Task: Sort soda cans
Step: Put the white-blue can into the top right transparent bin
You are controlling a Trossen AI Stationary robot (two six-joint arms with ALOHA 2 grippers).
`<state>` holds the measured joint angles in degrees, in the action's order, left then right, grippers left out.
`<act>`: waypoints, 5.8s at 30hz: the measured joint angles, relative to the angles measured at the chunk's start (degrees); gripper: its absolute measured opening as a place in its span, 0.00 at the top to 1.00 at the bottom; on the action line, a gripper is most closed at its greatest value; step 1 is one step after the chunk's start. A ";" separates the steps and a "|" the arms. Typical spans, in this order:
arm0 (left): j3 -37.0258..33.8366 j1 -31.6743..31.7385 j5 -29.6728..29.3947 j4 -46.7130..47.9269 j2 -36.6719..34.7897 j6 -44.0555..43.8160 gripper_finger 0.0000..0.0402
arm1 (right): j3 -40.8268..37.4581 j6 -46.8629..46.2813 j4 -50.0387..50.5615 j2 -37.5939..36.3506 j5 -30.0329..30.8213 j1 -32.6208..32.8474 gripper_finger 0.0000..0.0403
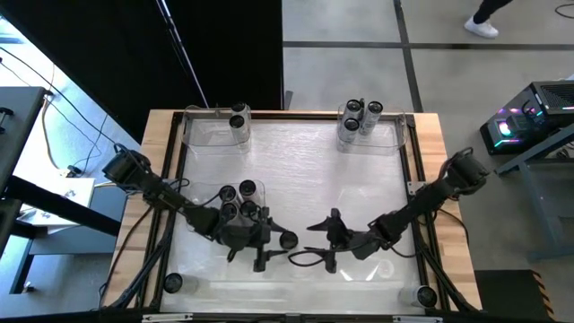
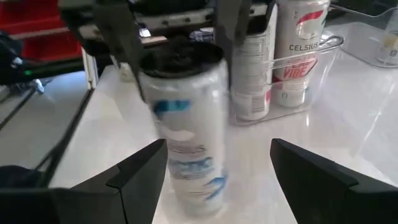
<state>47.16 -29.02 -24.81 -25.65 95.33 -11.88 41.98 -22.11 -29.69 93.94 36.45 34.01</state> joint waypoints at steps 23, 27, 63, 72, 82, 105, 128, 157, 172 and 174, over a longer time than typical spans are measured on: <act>0.04 -3.08 5.29 1.68 -0.02 1.60 0.31 | 0.00 4.17 -2.26 0.41 0.08 0.14 0.31; 0.13 -2.60 10.21 1.15 -0.08 1.07 0.26 | 0.00 6.07 -4.55 0.40 -3.13 0.13 0.31; 0.13 -13.30 -22.74 9.31 -15.47 9.89 0.21 | 4.89 14.51 -8.53 0.34 -27.22 -5.69 0.18; 0.11 -17.44 -30.05 14.01 -17.64 8.02 0.21 | 15.76 21.30 -4.11 8.31 -29.45 -5.95 0.16; 0.09 -18.36 -31.14 15.95 -17.63 6.32 0.21 | 29.68 23.35 20.50 13.00 -23.37 -6.08 0.16; 0.09 -18.34 -31.14 16.87 -17.62 4.52 0.21 | 29.95 12.45 24.65 12.60 -20.99 -6.95 0.41; 0.09 -18.34 -31.09 16.89 -17.59 4.44 0.21 | 22.76 -41.89 109.17 -41.31 38.37 -13.55 0.41; 0.09 -15.56 -30.62 16.89 -17.59 7.10 0.21 | 0.17 3.00 54.75 -46.05 6.91 -60.95 0.41; 0.09 -15.73 -29.10 17.08 -17.57 3.67 0.21 | 0.10 6.50 52.84 -34.71 -3.65 -68.44 0.41; 0.09 -15.99 -29.12 17.38 -17.57 2.71 0.21 | -1.65 6.96 50.48 -34.84 -4.58 -68.42 0.41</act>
<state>47.24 -45.00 -53.93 -8.27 77.76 -9.17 40.33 -15.14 20.79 59.09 31.87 -34.41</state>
